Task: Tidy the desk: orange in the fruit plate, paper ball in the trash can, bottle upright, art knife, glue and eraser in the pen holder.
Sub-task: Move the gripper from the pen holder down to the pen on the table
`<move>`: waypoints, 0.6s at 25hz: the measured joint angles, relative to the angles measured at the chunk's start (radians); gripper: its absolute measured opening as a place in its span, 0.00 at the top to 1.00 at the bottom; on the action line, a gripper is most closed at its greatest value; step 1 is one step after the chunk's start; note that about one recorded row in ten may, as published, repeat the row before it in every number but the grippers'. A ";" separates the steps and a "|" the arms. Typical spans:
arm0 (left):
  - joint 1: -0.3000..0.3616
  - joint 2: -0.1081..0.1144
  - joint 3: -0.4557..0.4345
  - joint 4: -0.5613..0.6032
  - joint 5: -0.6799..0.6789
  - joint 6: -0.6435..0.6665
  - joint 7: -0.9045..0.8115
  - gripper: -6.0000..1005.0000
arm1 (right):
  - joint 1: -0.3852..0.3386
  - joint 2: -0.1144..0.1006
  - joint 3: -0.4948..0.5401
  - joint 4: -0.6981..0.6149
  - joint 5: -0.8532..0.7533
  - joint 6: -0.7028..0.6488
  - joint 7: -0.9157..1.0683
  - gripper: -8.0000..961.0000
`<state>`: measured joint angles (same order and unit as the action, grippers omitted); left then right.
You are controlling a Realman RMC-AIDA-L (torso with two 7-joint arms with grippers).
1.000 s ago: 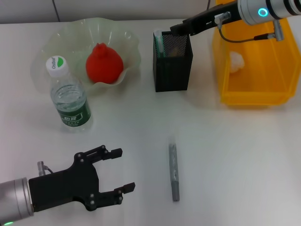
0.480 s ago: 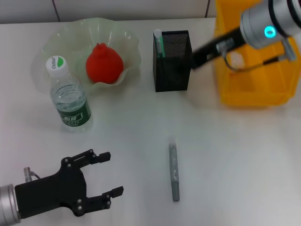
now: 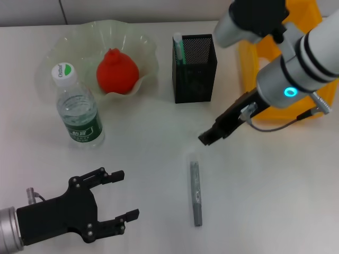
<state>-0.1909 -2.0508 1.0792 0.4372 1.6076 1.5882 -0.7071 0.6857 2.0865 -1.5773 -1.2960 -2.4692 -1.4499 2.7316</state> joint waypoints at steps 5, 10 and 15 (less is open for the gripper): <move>-0.002 -0.003 0.002 0.000 0.000 -0.001 0.000 0.20 | 0.002 0.002 -0.075 0.009 0.006 0.010 0.011 0.34; -0.005 -0.005 0.003 0.000 0.000 -0.003 0.002 0.20 | 0.003 0.003 -0.137 0.023 0.009 0.048 0.029 0.34; -0.005 -0.005 0.003 0.000 0.000 -0.004 0.002 0.20 | 0.000 0.004 -0.151 0.025 0.010 0.060 0.034 0.32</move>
<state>-0.1962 -2.0556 1.0819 0.4372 1.6076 1.5845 -0.7056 0.6862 2.0909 -1.7285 -1.2714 -2.4590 -1.3900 2.7661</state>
